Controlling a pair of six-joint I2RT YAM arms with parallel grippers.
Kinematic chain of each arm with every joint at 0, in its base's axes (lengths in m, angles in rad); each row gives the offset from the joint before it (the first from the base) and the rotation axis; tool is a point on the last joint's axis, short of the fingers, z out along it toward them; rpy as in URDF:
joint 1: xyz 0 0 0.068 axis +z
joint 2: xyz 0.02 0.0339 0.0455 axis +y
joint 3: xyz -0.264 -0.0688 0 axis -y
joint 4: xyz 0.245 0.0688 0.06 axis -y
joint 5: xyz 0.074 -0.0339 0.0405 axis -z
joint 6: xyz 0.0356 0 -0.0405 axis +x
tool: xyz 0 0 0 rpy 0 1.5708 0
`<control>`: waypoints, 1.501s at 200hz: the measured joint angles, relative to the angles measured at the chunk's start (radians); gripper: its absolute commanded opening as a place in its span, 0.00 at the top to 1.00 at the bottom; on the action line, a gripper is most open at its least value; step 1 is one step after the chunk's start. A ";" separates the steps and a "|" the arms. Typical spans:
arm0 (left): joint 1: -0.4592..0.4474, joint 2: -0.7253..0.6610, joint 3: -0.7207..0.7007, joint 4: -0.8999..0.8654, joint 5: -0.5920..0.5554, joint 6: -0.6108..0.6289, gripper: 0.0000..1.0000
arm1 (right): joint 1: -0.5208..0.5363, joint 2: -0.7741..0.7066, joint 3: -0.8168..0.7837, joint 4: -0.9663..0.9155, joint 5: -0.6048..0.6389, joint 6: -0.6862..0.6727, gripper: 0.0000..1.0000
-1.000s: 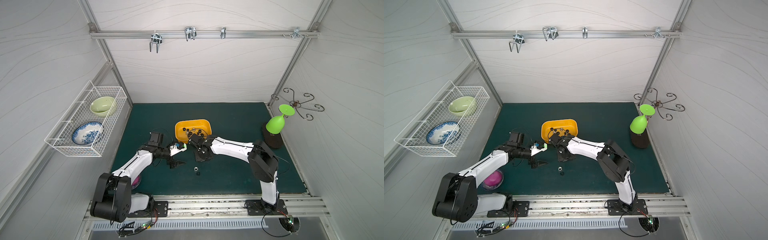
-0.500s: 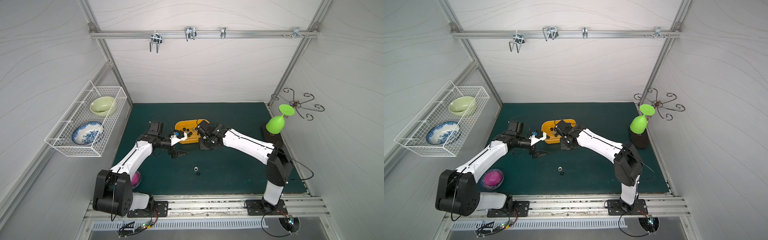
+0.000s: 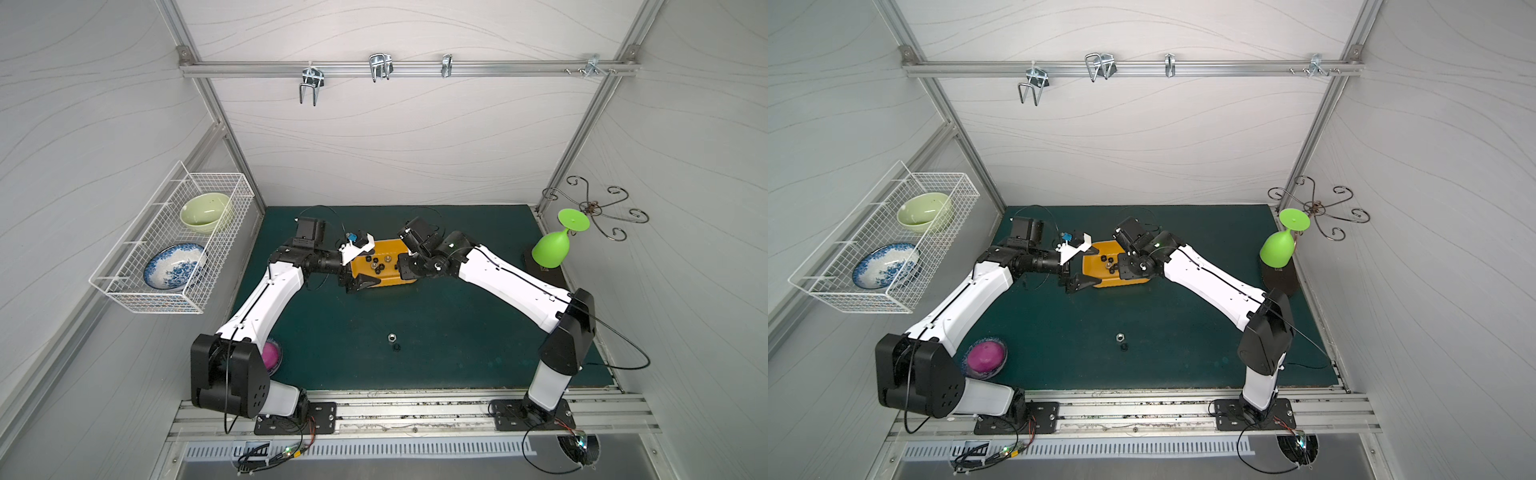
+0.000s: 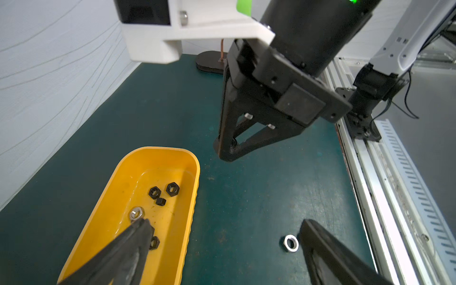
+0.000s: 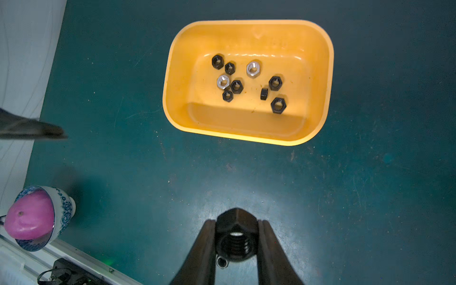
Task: Put the nuts on the desktop into the storage box
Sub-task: Place the nut in the storage box.
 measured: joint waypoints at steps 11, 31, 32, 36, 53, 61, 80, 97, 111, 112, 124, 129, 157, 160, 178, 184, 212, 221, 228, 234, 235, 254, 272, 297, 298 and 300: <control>0.000 0.002 0.015 0.005 -0.010 -0.044 0.01 | -0.014 0.001 0.010 0.004 0.000 -0.007 0.74; 0.000 0.004 0.024 0.022 -0.038 -0.121 0.01 | -0.041 0.010 0.031 0.016 -0.001 -0.023 0.73; 0.000 0.004 0.023 0.024 -0.040 -0.126 0.01 | -0.042 0.011 0.032 0.017 -0.001 -0.023 0.73; 0.000 0.004 0.023 0.027 -0.046 -0.143 0.01 | -0.047 0.016 0.038 0.018 -0.002 -0.026 0.73; 0.000 0.011 0.023 0.045 -0.068 -0.202 0.01 | -0.069 0.040 0.060 0.029 -0.008 -0.029 0.73; 0.000 0.018 0.024 0.058 -0.078 -0.231 0.01 | -0.078 0.056 0.070 0.037 -0.011 -0.029 0.73; -0.002 0.040 0.023 0.078 -0.090 -0.284 0.01 | -0.093 0.087 0.078 0.053 -0.011 -0.035 0.73; -0.007 0.066 0.024 0.088 -0.103 -0.317 0.01 | -0.105 0.118 0.090 0.063 -0.011 -0.046 0.73; -0.014 0.086 0.030 0.087 -0.124 -0.330 0.01 | -0.113 0.146 0.106 0.069 -0.013 -0.052 0.74; -0.014 0.087 0.031 0.087 -0.126 -0.331 0.01 | -0.113 0.148 0.107 0.069 -0.013 -0.052 0.74; -0.025 0.112 0.051 0.085 -0.149 -0.336 0.01 | -0.118 0.172 0.119 0.080 -0.018 -0.056 0.74; -0.030 0.121 0.061 0.084 -0.157 -0.338 0.01 | -0.120 0.181 0.122 0.085 -0.019 -0.059 0.74; -0.059 0.161 0.104 0.080 -0.196 -0.342 0.01 | -0.135 0.226 0.130 0.113 -0.027 -0.072 0.75; -0.062 0.164 0.105 0.080 -0.198 -0.343 0.01 | -0.137 0.232 0.130 0.117 -0.027 -0.072 0.75; -0.072 0.181 0.111 0.080 -0.213 -0.348 0.01 | -0.151 0.263 0.133 0.141 -0.035 -0.074 0.75; -0.074 0.190 0.113 0.081 -0.219 -0.352 0.01 | -0.156 0.274 0.134 0.149 -0.038 -0.074 0.75; -0.079 0.234 0.114 0.108 -0.242 -0.401 0.01 | -0.175 0.323 0.144 0.183 -0.052 -0.078 0.76; -0.079 0.251 0.114 0.119 -0.249 -0.415 0.01 | -0.179 0.343 0.155 0.192 -0.053 -0.081 0.76; -0.079 0.264 0.114 0.127 -0.254 -0.426 0.01 | -0.182 0.362 0.167 0.197 -0.056 -0.083 0.77; -0.079 0.276 0.114 0.133 -0.257 -0.432 0.01 | -0.184 0.378 0.180 0.200 -0.057 -0.086 0.77; -0.079 0.277 0.114 0.134 -0.258 -0.433 0.02 | -0.184 0.380 0.182 0.200 -0.057 -0.086 0.77; -0.079 0.306 0.114 0.145 -0.265 -0.452 0.01 | -0.188 0.425 0.219 0.208 -0.060 -0.095 0.77; -0.079 0.325 0.117 0.157 -0.277 -0.473 0.01 | -0.189 0.457 0.239 0.217 -0.060 -0.100 0.78; -0.079 0.357 0.138 0.169 -0.304 -0.501 0.01 | -0.189 0.495 0.264 0.219 -0.060 -0.100 0.78; -0.079 0.357 0.138 0.170 -0.304 -0.502 0.01 | -0.189 0.496 0.265 0.219 -0.059 -0.100 0.78; -0.079 0.360 0.140 0.171 -0.307 -0.504 0.01 | -0.189 0.499 0.267 0.220 -0.059 -0.100 0.78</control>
